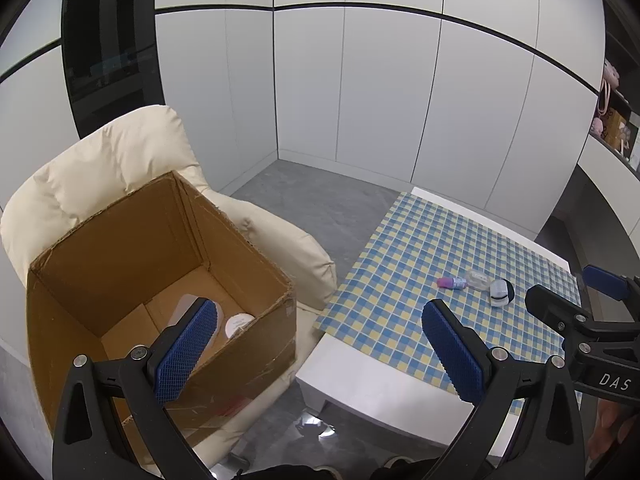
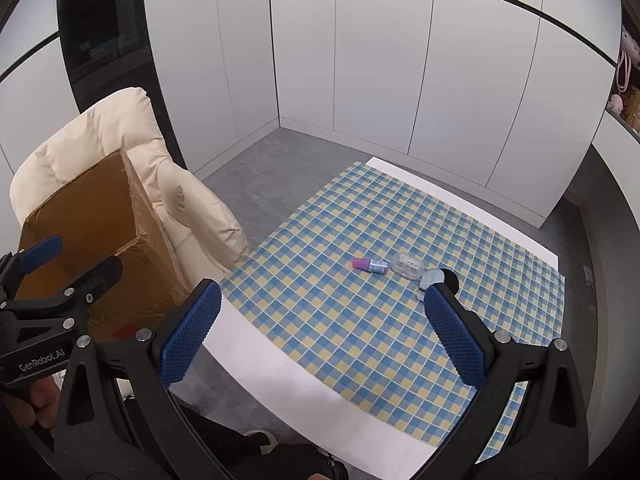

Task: Organize objects
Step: 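Move both open tools from the box back over the checkered table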

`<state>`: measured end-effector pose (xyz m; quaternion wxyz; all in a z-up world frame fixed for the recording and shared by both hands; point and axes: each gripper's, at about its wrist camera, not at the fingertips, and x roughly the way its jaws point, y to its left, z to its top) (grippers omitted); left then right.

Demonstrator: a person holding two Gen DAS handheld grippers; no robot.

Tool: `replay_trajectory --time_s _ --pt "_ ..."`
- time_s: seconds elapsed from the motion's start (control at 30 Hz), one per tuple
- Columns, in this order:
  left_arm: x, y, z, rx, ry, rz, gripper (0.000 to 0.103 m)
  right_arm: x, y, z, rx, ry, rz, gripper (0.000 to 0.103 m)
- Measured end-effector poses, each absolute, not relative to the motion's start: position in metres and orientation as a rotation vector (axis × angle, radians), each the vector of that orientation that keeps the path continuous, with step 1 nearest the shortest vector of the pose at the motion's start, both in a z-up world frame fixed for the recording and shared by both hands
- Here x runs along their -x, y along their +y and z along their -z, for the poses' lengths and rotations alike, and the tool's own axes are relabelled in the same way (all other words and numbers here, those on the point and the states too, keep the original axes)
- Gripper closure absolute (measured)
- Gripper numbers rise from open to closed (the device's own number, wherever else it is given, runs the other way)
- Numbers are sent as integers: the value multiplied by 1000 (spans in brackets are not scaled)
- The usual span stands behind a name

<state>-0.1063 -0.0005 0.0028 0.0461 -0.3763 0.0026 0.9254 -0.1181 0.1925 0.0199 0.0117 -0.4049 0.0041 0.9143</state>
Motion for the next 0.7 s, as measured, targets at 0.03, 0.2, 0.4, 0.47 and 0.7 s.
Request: replay_trajectory --time_s 0.03,0.2,0.4,0.47,0.7 --pt "106 0 -3 1148 9 -2824 0 117 193 -20 1263 14 -2850 0" --pt "106 5 -2 1146 15 -2812 0 116 198 -20 1259 16 -2843 0" --pt "107 12 -2 1141 21 -2799 0 111 206 -20 1251 23 -2826 0" --pt "106 16 -2 1138 27 -2796 0 110 209 -21 1251 30 -2822 0" --pt "106 30 -1 1132 42 -2775 0 104 222 -21 1248 44 -2800 0"
